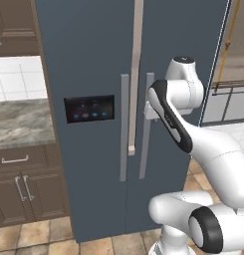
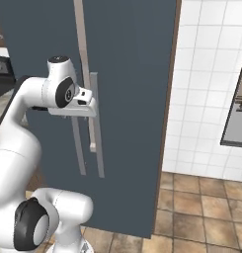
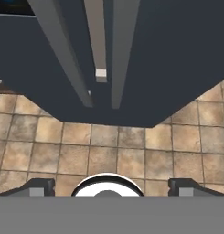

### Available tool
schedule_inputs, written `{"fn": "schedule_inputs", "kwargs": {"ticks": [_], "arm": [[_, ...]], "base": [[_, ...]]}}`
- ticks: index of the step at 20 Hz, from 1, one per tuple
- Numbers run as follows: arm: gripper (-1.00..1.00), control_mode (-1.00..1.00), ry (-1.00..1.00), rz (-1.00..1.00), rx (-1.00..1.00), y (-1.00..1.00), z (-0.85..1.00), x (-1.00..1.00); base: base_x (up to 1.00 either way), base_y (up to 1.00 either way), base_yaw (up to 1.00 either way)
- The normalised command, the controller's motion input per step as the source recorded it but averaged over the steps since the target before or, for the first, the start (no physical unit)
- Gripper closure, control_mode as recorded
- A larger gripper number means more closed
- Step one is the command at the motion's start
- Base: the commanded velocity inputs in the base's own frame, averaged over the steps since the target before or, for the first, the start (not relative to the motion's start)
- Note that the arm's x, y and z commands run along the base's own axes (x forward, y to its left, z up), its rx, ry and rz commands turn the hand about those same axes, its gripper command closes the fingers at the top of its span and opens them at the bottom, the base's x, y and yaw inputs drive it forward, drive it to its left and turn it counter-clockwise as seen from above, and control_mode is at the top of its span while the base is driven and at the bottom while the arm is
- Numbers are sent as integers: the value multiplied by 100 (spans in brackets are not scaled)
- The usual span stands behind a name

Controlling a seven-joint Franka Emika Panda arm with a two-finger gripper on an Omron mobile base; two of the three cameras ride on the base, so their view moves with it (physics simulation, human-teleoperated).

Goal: Retrieve the sausage and cheese from the fridge and place them on the cutting board on the counter.

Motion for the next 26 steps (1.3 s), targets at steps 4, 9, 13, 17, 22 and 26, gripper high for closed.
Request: {"fn": "schedule_inputs", "kwargs": {"ticks": [4,9,13,17,22,26], "arm": [[-100,100,0,0,0,0,0,0],[-100,100,0,0,0,0,0,0],[-100,100,0,0,0,0,0,0],[-100,-100,-17,0,0,2,-24,3],[-100,-100,-50,0,3,0,-39,10],[-100,-100,-36,0,8,0,-7,26]], "base": [[-26,0,0],[0,0,0],[8,5,0],[8,4,0],[0,0,0],[0,0,0]]}}
